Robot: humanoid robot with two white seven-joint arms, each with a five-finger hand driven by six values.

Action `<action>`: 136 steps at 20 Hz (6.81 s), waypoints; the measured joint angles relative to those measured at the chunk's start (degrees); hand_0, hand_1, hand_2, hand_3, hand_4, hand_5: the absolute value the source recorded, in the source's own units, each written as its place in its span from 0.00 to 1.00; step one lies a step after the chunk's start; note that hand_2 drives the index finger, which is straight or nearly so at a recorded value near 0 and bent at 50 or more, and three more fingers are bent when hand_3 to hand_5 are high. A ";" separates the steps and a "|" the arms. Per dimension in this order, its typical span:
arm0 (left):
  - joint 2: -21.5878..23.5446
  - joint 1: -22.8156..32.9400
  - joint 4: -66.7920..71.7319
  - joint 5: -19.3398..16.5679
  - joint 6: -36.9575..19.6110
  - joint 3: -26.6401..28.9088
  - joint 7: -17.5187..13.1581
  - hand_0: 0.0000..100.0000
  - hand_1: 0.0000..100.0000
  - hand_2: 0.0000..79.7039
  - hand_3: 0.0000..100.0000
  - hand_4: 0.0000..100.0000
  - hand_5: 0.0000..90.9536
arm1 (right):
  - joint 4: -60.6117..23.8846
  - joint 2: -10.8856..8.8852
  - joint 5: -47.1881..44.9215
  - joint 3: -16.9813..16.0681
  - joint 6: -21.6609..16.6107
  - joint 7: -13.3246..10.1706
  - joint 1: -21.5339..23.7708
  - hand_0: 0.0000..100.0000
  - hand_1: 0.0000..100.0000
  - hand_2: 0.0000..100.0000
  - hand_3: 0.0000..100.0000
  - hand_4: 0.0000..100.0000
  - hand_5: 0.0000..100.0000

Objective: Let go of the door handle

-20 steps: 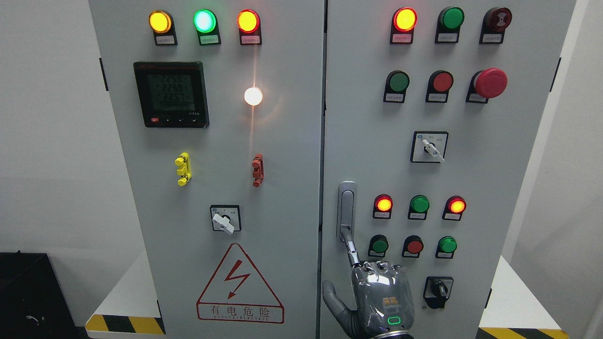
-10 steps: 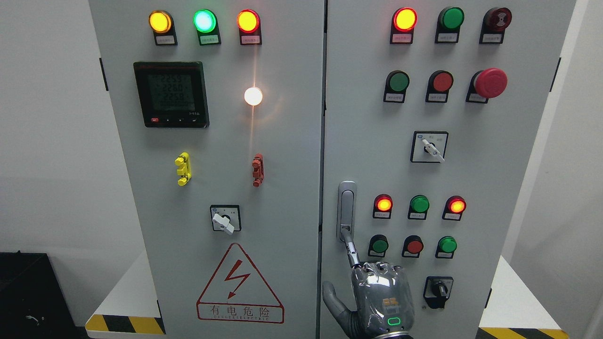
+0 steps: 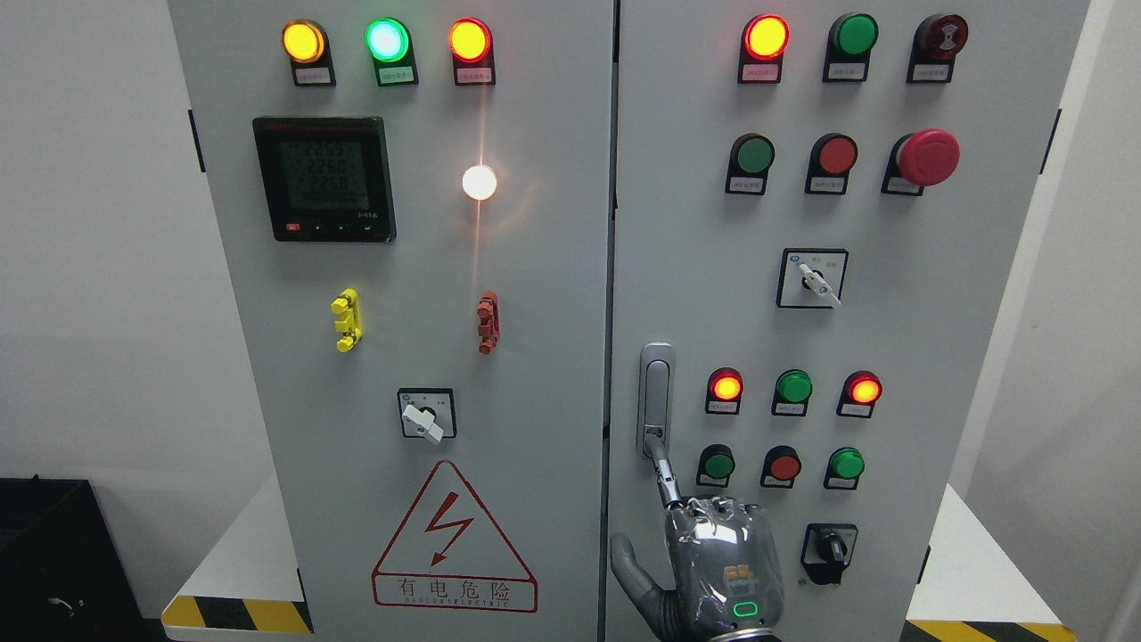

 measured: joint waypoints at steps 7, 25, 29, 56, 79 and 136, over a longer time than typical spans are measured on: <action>0.00 0.00 0.00 -0.02 0.00 0.00 0.00 0.12 0.56 0.00 0.00 0.00 0.00 | -0.08 0.01 0.01 -0.01 0.00 0.01 0.07 0.44 0.29 0.12 1.00 0.99 1.00; -0.01 0.00 0.01 0.00 0.00 0.00 0.00 0.12 0.56 0.00 0.00 0.00 0.00 | -0.19 0.01 0.00 -0.01 0.00 0.28 0.49 0.44 0.29 0.12 1.00 0.99 1.00; -0.01 0.00 0.01 -0.01 0.00 0.00 0.00 0.12 0.56 0.00 0.00 0.00 0.00 | -0.23 0.01 -0.01 -0.02 0.00 0.29 0.57 0.44 0.29 0.12 1.00 0.99 1.00; 0.00 0.00 0.01 0.00 0.00 0.00 0.00 0.12 0.56 0.00 0.00 0.00 0.00 | 0.45 -0.03 0.01 -0.04 0.07 0.16 1.10 0.44 0.29 0.12 1.00 0.99 1.00; 0.00 0.00 0.00 0.02 0.00 0.00 0.00 0.12 0.56 0.00 0.00 0.00 0.00 | 0.74 -0.11 0.07 -0.03 0.05 0.02 0.73 0.43 0.29 0.13 1.00 0.98 1.00; 0.00 0.00 0.00 0.01 0.00 0.00 0.00 0.12 0.56 0.00 0.00 0.00 0.00 | -9.92 -0.45 -0.17 -0.31 -2.86 0.33 4.55 0.47 0.26 0.73 0.97 0.88 0.87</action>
